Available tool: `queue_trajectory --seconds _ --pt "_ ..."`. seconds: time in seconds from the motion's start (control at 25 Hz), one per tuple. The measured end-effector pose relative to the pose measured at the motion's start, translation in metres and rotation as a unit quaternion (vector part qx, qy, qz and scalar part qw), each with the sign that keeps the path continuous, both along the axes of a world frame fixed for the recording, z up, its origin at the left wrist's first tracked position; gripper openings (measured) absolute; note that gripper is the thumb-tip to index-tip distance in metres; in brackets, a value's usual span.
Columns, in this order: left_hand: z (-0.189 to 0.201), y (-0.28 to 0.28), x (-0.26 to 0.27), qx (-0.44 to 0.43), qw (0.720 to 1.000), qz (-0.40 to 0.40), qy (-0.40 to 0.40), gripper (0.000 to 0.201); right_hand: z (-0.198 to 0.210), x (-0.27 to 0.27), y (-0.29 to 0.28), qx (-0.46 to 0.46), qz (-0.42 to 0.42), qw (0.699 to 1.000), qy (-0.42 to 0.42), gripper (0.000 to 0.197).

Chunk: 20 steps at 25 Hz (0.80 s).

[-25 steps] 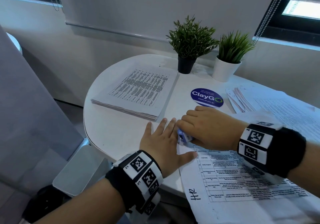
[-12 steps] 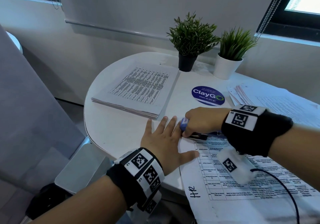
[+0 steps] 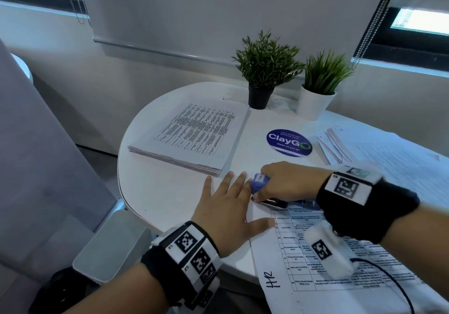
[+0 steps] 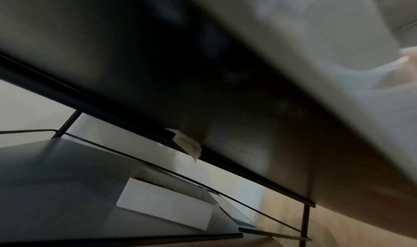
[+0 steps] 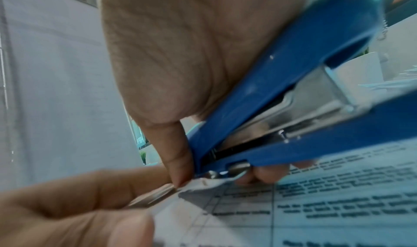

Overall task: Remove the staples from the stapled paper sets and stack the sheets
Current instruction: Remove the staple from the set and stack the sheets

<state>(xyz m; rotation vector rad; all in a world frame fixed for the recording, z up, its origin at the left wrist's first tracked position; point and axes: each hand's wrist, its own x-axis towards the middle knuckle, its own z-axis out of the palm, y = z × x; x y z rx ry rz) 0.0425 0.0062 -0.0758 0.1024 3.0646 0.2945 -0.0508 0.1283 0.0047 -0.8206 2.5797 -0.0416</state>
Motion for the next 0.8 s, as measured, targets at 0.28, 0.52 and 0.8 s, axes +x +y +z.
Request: queue_trajectory --seconds 0.28,0.52,0.8 --pt "-0.002 -0.011 -0.01 0.313 0.938 0.023 0.146 0.033 -0.003 0.012 0.01 -0.116 -0.003 0.993 0.0 0.031" --pt "0.011 -0.011 0.001 0.379 0.906 0.04 0.182 0.008 -0.002 0.011 0.012 -0.122 -0.014 0.992 -0.02 0.031" --pt "0.007 -0.025 0.002 0.403 0.9 0.091 0.14 0.005 0.009 0.018 0.025 -0.071 -0.038 0.997 0.001 0.022"
